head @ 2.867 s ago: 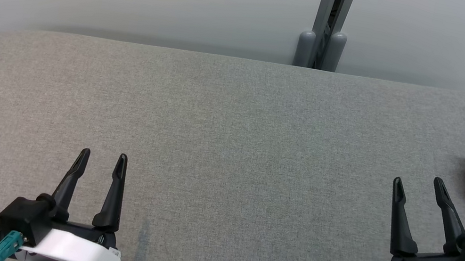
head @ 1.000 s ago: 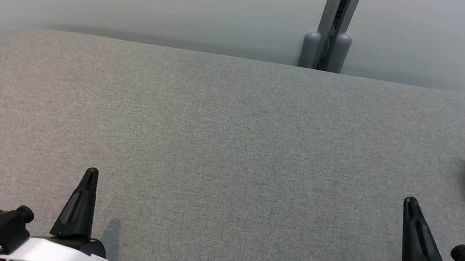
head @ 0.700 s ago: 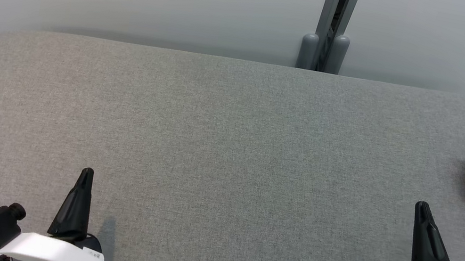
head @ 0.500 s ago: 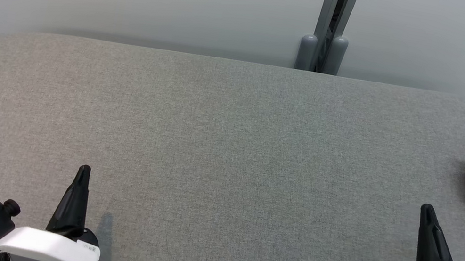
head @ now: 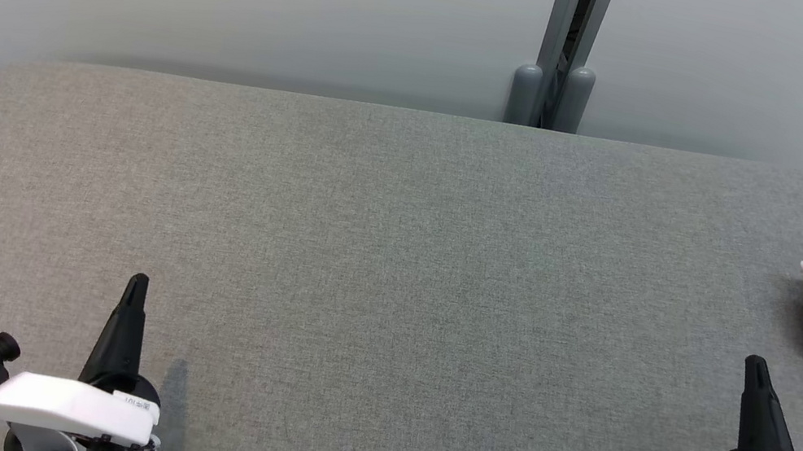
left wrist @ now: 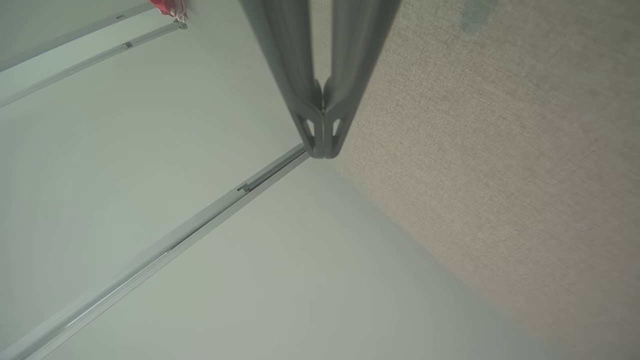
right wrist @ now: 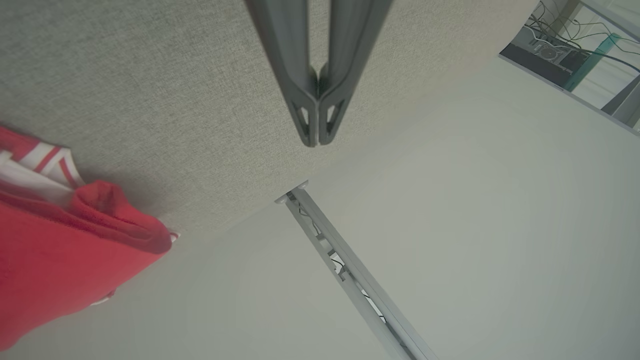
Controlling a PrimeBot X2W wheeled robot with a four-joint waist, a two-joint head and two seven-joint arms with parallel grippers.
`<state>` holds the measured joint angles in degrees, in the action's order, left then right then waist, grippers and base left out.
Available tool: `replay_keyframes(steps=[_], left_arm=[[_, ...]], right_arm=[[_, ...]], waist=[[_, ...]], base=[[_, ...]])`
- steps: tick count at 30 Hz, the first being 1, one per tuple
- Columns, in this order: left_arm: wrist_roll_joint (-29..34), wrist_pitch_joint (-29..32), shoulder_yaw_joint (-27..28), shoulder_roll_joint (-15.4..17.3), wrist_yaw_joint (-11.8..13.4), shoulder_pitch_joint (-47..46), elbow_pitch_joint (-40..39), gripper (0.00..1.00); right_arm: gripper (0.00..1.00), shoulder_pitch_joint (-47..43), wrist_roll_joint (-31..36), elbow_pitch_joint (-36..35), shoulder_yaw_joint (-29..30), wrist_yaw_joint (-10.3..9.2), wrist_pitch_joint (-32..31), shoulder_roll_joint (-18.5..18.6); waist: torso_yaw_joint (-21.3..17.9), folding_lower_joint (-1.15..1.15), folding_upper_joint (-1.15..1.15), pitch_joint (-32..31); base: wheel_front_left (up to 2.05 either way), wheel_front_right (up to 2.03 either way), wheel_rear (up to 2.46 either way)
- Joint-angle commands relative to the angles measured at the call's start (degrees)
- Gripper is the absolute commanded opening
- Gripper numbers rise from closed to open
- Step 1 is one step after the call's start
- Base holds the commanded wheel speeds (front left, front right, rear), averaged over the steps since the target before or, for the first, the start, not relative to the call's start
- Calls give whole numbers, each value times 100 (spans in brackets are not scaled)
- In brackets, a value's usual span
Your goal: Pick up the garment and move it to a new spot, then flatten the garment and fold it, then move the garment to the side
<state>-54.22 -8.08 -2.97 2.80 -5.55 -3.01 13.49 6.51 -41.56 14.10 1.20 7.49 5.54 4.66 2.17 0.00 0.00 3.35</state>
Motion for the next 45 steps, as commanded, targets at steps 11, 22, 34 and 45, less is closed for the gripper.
replay_keyframes(steps=[11, 22, 34, 45], left_arm=[[-770, 206, 103, 52, -60, -334, 47, 0], [-1301, 365, 160, 58, -88, -434, 133, 0], [-1875, 537, 226, 63, -114, -548, 235, 0], [-2346, 676, 287, 65, -137, -644, 317, 0]], right_arm=[[0, 177, -982, 14, 199, 1, -282, 4], [0, 198, -1663, 58, 340, 1, -481, -18], [0, 223, -2397, 114, 489, 1, -702, -44], [0, 246, -3005, 163, 608, 1, -884, -67]], waist=[[-28, 0, 0, -41], [-52, 0, 0, -76], [-80, 0, 0, -118], [-107, 0, 0, -156]], base=[[0, 0, 0], [0, 0, 0], [0, 0, 0], [0, 0, 0]])
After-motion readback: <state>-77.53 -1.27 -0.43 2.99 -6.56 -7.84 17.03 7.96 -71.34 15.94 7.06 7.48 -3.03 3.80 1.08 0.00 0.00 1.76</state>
